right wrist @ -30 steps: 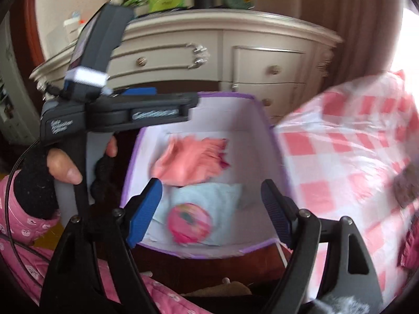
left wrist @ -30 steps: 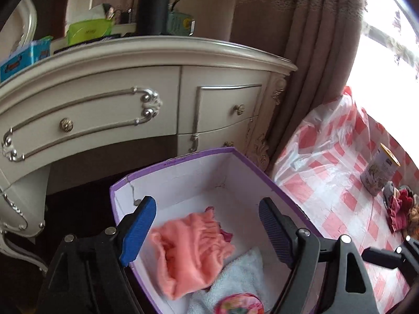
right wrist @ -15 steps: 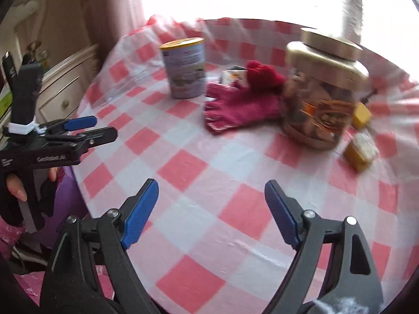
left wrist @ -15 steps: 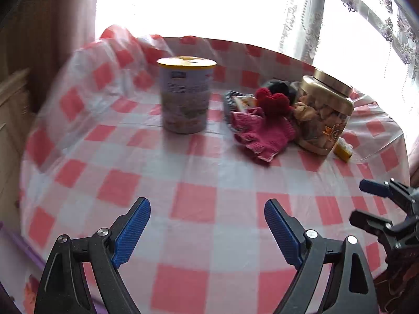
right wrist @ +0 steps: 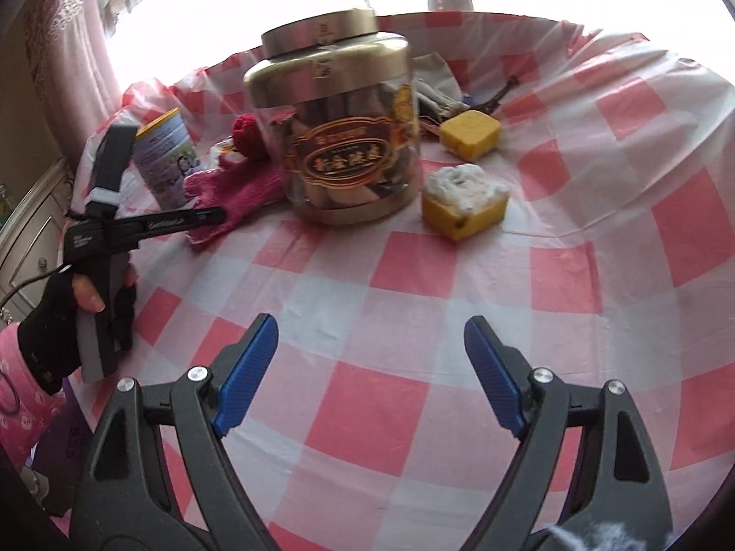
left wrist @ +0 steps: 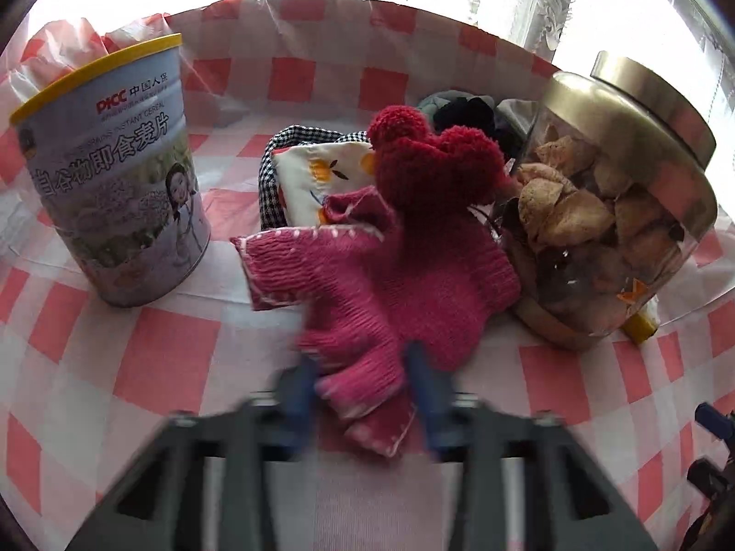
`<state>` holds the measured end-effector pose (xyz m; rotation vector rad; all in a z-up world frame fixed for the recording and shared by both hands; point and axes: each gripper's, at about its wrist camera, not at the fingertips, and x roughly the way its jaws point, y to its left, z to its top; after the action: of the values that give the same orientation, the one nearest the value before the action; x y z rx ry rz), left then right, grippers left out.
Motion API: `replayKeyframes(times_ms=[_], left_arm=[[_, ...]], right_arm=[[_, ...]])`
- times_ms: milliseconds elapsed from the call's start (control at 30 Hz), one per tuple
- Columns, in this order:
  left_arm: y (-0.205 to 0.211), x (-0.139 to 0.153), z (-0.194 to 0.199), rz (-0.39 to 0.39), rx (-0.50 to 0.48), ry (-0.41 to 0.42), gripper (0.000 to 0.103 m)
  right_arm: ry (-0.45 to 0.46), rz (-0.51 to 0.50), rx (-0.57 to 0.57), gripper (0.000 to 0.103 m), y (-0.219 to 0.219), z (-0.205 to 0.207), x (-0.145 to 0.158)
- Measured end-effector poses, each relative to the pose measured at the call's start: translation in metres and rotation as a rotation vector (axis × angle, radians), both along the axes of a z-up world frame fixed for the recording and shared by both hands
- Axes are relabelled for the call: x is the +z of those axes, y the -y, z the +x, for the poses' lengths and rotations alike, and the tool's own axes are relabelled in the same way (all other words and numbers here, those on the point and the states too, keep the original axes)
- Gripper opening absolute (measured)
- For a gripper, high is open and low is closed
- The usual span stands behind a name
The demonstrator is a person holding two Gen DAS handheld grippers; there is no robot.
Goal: Organize soft objects
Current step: 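Move both open tools back over the table toward the glove and sponge, then grasp the pink glove with the left tool while the right tool grasps the white-topped sponge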
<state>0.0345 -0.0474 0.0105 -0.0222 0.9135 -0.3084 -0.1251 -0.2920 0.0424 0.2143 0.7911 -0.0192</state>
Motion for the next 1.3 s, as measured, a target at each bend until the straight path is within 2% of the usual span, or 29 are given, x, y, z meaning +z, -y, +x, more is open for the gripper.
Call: replayKeyframes(times_ms=[67,167,233,300,400,500,567,667,700,733,767,800,867,1033,1100,1233,1300], left_arm=[[-0.008,0.009,-0.026,-0.067,-0.006,0.044,0.015],[-0.020,0.016,-0.070,-0.066,0.004,0.104,0.015],[-0.030,0.011,-0.089,-0.078,0.006,0.097,0.016],[-0.040,0.002,-0.090,-0.118,0.001,0.041,0.020],[-0.055,-0.005,-0.081,-0.230,0.024,-0.009,0.034],[-0.053,-0.004,-0.083,-0.269,-0.026,-0.009,0.058],[-0.049,-0.002,-0.084,-0.264,-0.053,-0.006,0.063],[-0.049,-0.001,-0.082,-0.281,-0.058,-0.008,0.063],[-0.048,-0.002,-0.081,-0.289,-0.058,-0.010,0.064],[-0.049,-0.001,-0.081,-0.296,-0.058,-0.011,0.064],[-0.048,-0.001,-0.080,-0.303,-0.060,-0.011,0.065],[-0.049,-0.001,-0.081,-0.304,-0.063,-0.011,0.065],[-0.048,-0.001,-0.080,-0.305,-0.063,-0.012,0.065],[-0.049,-0.001,-0.081,-0.305,-0.066,-0.011,0.066],[-0.048,-0.001,-0.081,-0.296,-0.066,-0.010,0.066],[-0.040,0.001,-0.082,-0.251,-0.079,-0.002,0.074],[-0.030,0.003,-0.079,-0.202,-0.070,-0.001,0.082]], right_arm=[[0.000,-0.005,-0.041,0.085,0.016,0.005,-0.003],[-0.013,0.024,-0.110,0.085,0.042,0.022,-0.009],[-0.022,0.042,-0.155,0.085,0.057,0.037,-0.014],[-0.052,0.033,-0.185,0.086,0.066,0.057,-0.021],[-0.091,-0.010,-0.192,0.086,0.069,0.086,-0.026],[-0.104,-0.056,-0.162,0.086,0.064,0.109,-0.027],[-0.123,-0.086,-0.122,0.088,0.060,0.124,-0.030],[-0.149,-0.156,-0.061,0.090,0.048,0.136,-0.036],[-0.146,-0.174,-0.052,0.090,0.047,0.136,-0.035],[-0.141,-0.167,-0.037,0.086,0.047,0.134,-0.035],[-0.124,-0.156,-0.025,0.069,0.047,0.130,-0.033],[-0.113,-0.161,-0.037,0.069,0.046,0.124,-0.031],[-0.111,-0.152,-0.047,0.062,0.041,0.107,-0.030],[-0.073,-0.086,0.008,0.061,0.006,0.039,-0.024],[-0.059,-0.105,0.037,0.061,-0.011,0.019,-0.022],[-0.087,-0.165,0.094,0.062,-0.034,0.019,-0.025],[-0.101,-0.173,0.097,0.064,-0.035,0.026,-0.028]])
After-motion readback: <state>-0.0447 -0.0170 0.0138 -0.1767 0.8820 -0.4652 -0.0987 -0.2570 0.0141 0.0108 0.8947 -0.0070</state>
